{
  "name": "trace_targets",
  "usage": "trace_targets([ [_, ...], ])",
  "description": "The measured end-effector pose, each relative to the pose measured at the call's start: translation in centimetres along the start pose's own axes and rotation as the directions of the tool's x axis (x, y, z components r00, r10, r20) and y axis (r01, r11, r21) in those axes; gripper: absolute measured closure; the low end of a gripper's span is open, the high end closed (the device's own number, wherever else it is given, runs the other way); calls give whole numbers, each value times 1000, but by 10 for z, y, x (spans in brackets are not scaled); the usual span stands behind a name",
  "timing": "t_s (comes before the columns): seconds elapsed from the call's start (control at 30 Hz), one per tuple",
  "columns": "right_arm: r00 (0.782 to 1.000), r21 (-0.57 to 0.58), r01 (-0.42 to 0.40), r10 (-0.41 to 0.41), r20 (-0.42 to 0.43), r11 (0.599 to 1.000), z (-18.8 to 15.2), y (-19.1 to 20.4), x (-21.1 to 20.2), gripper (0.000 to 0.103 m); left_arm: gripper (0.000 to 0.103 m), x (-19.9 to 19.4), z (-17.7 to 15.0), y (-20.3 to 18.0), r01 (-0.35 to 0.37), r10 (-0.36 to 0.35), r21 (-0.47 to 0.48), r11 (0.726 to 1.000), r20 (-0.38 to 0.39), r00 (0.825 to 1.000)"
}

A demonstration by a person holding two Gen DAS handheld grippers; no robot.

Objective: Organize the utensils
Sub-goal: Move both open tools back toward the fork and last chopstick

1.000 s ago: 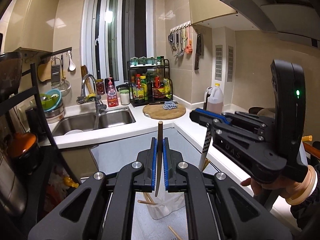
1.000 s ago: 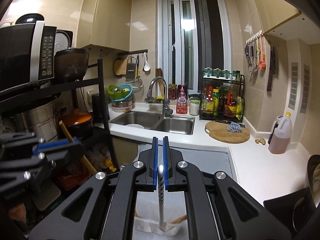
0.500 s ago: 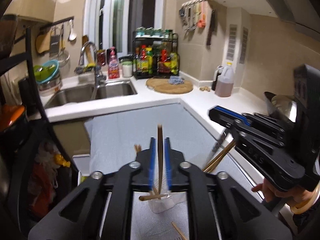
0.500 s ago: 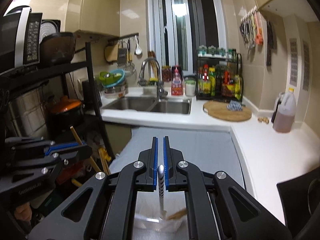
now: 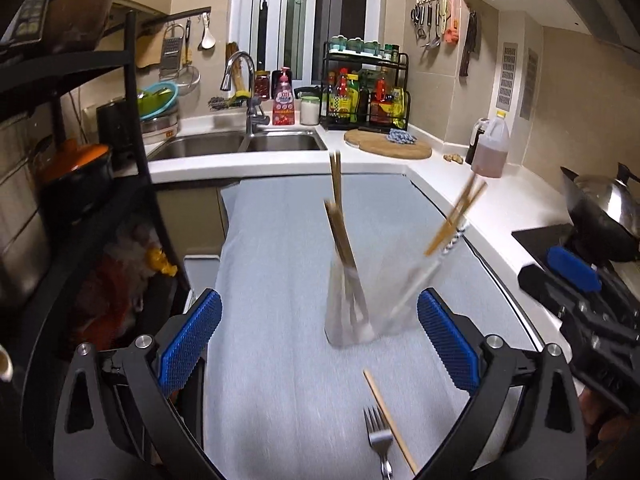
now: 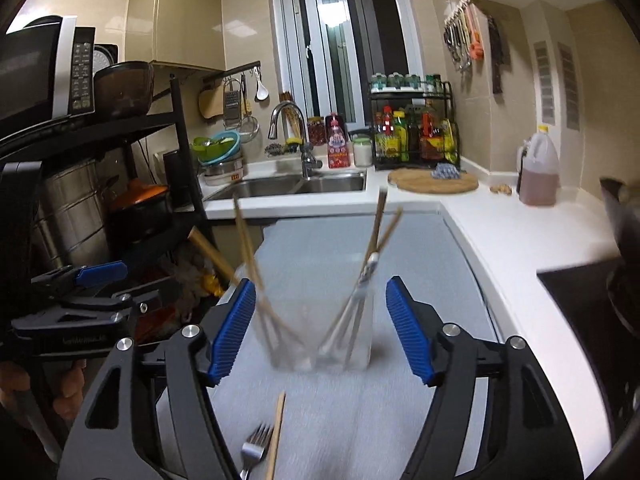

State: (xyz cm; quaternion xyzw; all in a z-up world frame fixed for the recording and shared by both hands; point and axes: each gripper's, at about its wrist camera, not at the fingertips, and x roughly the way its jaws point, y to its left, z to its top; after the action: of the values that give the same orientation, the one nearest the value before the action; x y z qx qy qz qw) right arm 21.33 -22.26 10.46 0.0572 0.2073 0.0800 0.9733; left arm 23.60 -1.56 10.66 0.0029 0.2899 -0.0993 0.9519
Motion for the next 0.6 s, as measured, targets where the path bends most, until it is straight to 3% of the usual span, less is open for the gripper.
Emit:
trace_targets([
  [0.27, 996, 14, 44, -43, -73, 999, -87, 14, -54, 34, 8, -40, -70, -17, 0, 1, 12, 1000, -44, 999],
  [0.6, 995, -3, 64, -64, -82, 998, -129, 25, -99, 34, 8, -69, -125, -22, -31, 32, 8, 999, -75, 997],
])
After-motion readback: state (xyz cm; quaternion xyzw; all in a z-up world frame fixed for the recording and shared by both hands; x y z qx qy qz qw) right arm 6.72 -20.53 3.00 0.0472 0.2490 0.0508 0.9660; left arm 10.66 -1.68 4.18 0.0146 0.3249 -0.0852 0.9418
